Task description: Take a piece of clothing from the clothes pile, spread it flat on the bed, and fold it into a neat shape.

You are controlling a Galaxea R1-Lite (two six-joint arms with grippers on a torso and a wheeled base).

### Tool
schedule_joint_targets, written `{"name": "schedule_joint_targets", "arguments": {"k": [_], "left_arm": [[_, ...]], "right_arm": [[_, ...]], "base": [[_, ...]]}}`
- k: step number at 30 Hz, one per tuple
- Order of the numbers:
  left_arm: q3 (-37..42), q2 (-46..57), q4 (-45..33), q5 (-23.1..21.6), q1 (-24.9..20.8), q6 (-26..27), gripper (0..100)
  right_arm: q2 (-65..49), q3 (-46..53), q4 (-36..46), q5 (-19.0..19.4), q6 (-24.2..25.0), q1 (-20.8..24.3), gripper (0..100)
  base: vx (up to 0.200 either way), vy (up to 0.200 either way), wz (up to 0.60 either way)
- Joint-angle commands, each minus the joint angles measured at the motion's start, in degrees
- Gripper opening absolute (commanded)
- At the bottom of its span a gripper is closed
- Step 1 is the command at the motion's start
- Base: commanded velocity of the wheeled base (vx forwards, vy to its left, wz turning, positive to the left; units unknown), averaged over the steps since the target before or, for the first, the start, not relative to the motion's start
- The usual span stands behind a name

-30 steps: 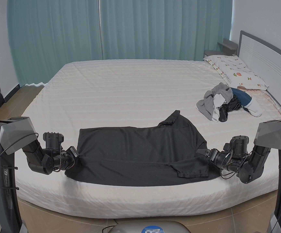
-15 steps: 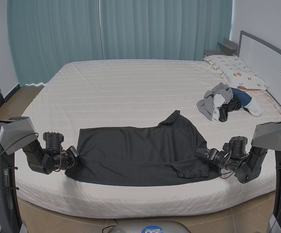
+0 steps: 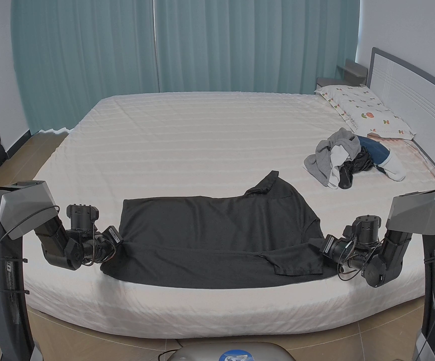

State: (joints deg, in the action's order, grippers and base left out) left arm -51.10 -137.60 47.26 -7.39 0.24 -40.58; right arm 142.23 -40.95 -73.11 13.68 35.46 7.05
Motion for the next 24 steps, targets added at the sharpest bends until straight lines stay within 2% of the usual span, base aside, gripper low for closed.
{"name": "schedule_joint_targets", "arguments": {"k": [1, 11, 24], "left_arm": [[0.0, 0.0, 0.1, 0.0, 0.0, 0.0, 0], [0.0, 0.0, 0.1, 0.1, 0.0, 0.0, 0], [0.2, 0.0, 0.0, 0.1, 0.0, 0.0, 0]], "right_arm": [[0.3, 0.3, -0.6, -0.1, 0.0, 0.0, 0], [0.4, 0.0, -5.6, -0.8, 0.4, -1.7, 0], [1.1, -0.4, -5.8, -2.4, 0.6, -1.7, 0]], "base": [[0.0, 0.0, 0.0], [0.0, 0.0, 0.0], [0.0, 0.0, 0.0]]}}
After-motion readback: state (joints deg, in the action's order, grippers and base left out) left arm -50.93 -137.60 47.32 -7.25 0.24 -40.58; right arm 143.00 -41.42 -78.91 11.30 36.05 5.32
